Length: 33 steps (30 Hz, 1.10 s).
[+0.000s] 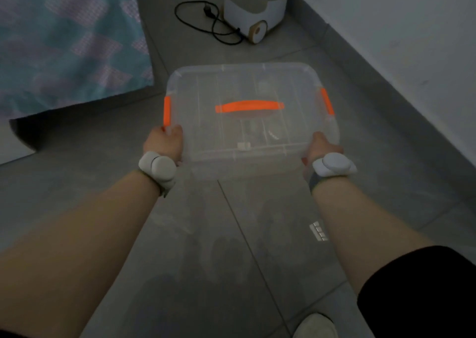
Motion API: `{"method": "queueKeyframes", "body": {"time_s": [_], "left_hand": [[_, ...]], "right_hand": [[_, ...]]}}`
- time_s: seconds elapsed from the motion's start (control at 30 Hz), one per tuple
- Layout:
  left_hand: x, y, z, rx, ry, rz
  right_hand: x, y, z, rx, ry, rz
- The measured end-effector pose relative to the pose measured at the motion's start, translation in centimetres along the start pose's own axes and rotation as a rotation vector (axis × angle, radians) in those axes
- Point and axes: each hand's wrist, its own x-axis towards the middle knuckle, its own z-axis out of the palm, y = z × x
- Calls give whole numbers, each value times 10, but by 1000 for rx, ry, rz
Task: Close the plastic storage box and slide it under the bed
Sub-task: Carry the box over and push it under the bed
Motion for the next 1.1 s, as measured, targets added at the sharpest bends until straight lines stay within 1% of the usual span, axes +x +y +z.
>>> {"method": "queueKeyframes", "body": {"time_s": [0.07,0.13,0.2,0.3,0.4,0.6,0.73,0.83,0.93,1.0,1.1], "left_hand": [[10,9,14,-97,-10,-9],[13,15,24,-224,-35,-11],[20,23,34,-350,-84,-3],[34,36,46,-542,-132,-10],[50,51,50,-727,-156,-64],[106,63,33,-910,-164,-121],[134,63,16,-940,-243,-102],[157,53,-5,-942,-302,-78],[167,46,-18,-858,-357,-10],[179,34,-32,-826,-357,9],[192,19,-50,-738,-371,32]], "right_hand": [[4,-7,15,148,-25,47],[2,-8,31,296,-169,94],[0,-11,50,311,-291,83],[-7,-22,85,420,-344,125],[-12,-32,116,518,-408,145],[-20,-48,182,738,-526,143],[-24,-64,224,774,-572,120],[-31,-74,266,744,-609,121],[-36,-82,294,733,-618,98],[-48,-83,317,713,-620,90],[-65,-86,346,674,-602,22]]}}
